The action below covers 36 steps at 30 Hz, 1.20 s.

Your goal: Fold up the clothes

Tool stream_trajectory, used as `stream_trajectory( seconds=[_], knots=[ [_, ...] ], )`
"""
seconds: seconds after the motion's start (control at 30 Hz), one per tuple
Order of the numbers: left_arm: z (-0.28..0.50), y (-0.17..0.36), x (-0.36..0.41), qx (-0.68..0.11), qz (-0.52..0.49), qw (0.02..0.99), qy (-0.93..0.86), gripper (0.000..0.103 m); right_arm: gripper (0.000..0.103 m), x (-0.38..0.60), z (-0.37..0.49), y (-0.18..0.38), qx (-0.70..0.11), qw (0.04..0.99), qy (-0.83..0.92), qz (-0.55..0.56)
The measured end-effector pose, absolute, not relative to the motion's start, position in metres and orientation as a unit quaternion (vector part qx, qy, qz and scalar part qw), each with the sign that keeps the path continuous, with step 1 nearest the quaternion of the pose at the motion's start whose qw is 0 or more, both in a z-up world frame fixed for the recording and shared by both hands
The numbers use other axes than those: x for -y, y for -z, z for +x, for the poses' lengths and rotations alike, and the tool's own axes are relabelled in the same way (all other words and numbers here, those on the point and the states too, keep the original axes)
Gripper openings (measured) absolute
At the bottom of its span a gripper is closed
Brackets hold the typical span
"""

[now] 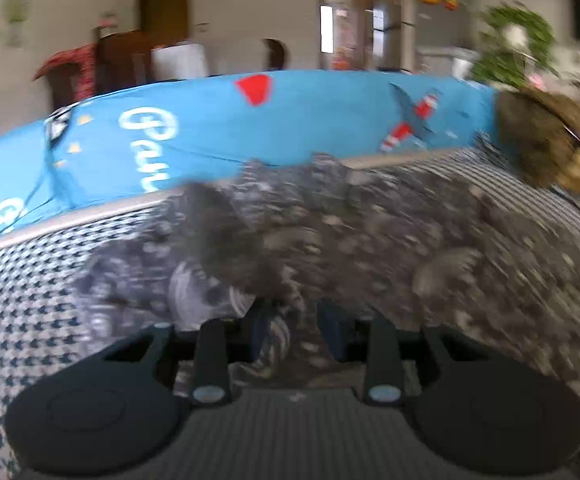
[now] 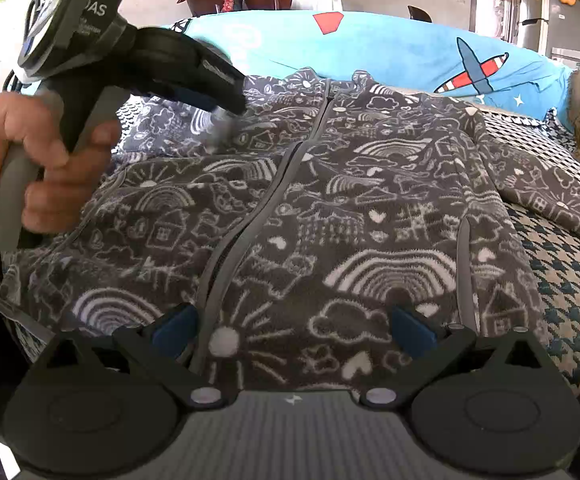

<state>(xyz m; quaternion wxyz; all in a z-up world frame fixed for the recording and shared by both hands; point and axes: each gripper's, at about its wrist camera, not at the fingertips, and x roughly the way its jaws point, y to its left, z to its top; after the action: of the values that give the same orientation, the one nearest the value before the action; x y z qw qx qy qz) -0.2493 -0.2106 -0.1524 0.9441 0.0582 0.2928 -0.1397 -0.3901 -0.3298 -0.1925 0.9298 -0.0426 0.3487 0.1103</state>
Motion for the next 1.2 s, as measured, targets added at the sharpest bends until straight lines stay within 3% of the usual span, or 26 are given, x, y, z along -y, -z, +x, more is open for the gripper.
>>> stream_trajectory(
  seconds=[0.17,0.47,1.1,1.2],
  knots=[
    [-0.262,0.151,0.215,-0.29,0.056,0.942,0.162,0.041,0.103,0.33,-0.39,0.192,-0.349,0.93,-0.11,-0.042],
    [-0.265,0.154,0.221,-0.281,0.081,0.945,0.148,0.052,0.103,0.33,-0.39,0.192,-0.35,0.929,-0.11,-0.042],
    [-0.216,0.181,0.268,-0.312,0.139,0.925,0.167,0.052,0.103,0.33,-0.389,0.191,-0.352,0.929,-0.108,-0.037],
    [-0.206,0.187,0.273,-0.321,0.136,0.923,0.165,0.044,0.103,0.33,-0.389,0.191,-0.353,0.929,-0.107,-0.035]
  ],
)
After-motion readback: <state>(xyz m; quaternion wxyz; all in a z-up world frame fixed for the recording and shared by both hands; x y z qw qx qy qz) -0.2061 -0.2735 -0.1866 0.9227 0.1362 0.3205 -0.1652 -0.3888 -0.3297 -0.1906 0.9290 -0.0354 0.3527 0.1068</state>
